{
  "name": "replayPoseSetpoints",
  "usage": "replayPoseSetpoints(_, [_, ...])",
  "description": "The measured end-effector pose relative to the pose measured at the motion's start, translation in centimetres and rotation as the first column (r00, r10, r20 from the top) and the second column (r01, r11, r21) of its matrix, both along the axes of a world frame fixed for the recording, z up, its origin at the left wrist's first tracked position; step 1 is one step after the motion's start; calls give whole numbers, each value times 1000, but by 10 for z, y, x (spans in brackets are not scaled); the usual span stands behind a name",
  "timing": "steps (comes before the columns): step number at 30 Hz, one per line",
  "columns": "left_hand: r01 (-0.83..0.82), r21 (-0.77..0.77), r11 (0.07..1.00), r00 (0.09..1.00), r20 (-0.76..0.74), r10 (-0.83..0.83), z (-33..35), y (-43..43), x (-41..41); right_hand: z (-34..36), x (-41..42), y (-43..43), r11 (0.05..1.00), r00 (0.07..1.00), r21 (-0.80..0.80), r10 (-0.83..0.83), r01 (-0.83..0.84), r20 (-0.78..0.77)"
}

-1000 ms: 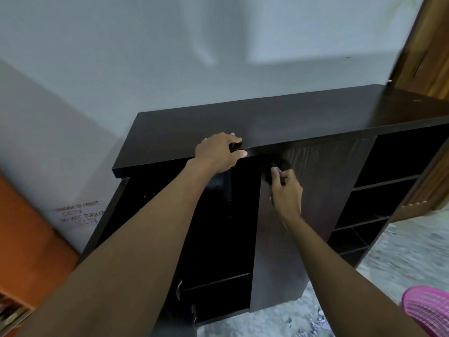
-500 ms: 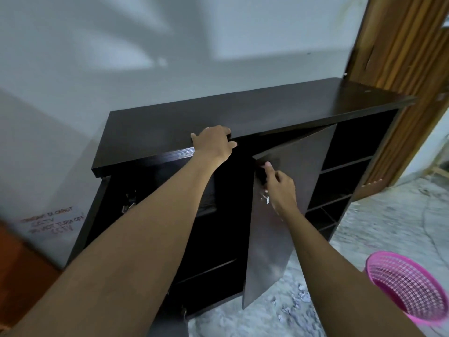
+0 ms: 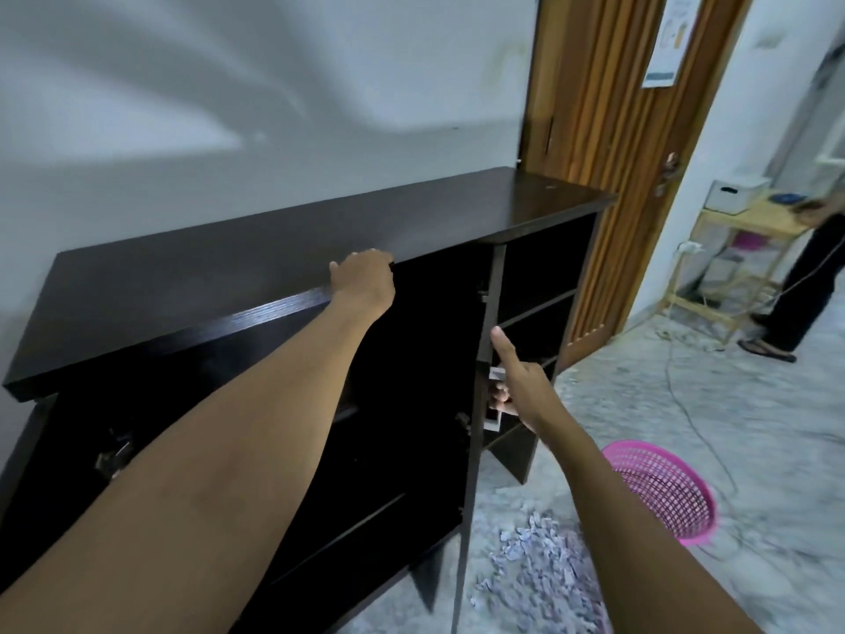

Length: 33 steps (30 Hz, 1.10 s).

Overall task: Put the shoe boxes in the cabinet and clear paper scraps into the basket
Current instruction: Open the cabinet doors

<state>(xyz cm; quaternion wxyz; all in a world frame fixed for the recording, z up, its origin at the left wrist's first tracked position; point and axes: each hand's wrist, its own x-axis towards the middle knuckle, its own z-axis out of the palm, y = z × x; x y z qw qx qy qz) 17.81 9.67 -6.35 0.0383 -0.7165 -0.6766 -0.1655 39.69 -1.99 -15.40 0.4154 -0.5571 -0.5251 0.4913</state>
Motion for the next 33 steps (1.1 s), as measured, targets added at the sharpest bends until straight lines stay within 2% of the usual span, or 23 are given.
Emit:
replayPoseSetpoints(3, [41, -27, 999, 996, -80, -43, -2, 5, 10, 22, 42, 1, 978, 994, -207, 3, 19, 107])
replayPoseSetpoints(5, [63, -44, 997, 991, -114, -67, -3, 7, 18, 49, 54, 0, 975, 979, -222, 40, 5, 200])
replayPoseSetpoints(7, [75, -48, 996, 989, -128, -81, -4, 10, 26, 67, 60, 10, 986, 916, -150, -10, 76, 401])
replayPoseSetpoints(9, [81, -48, 996, 985, -146, -87, -4, 11, 33, 76, 59, 21, 986, 740, -53, -85, 161, 667])
replayPoseSetpoints(12, [79, -44, 996, 983, -163, -85, -5, 13, 38, 76, 52, 26, 962, 445, 55, -174, 269, 878])
replayPoseSetpoints(17, [76, -35, 997, 982, -171, -80, -12, 16, 40, 52, 47, 21, 910, 60, 286, -317, 302, 946])
replayPoseSetpoints(19, [73, -37, 997, 983, -168, -78, -13, 17, 40, 41, 56, 25, 893, -43, 354, -357, 276, 933])
replayPoseSetpoints(23, [75, -8, 997, 982, -173, -75, -17, 18, 39, 30, 74, 35, 876, -74, 424, -419, 230, 905])
replayPoseSetpoints(27, [97, 4, 995, 986, -138, -95, -19, 16, 36, 18, 85, 40, 856, 7, 479, -489, 194, 872])
replayPoseSetpoints(31, [158, 27, 987, 979, -136, -153, -23, 3, 32, 0, 88, 19, 818, 8, 570, -572, 72, 820])
replayPoseSetpoints(33, [208, 54, 977, 974, -102, -202, -30, -12, 35, -12, 85, -1, 809, 48, 586, -587, 50, 808])
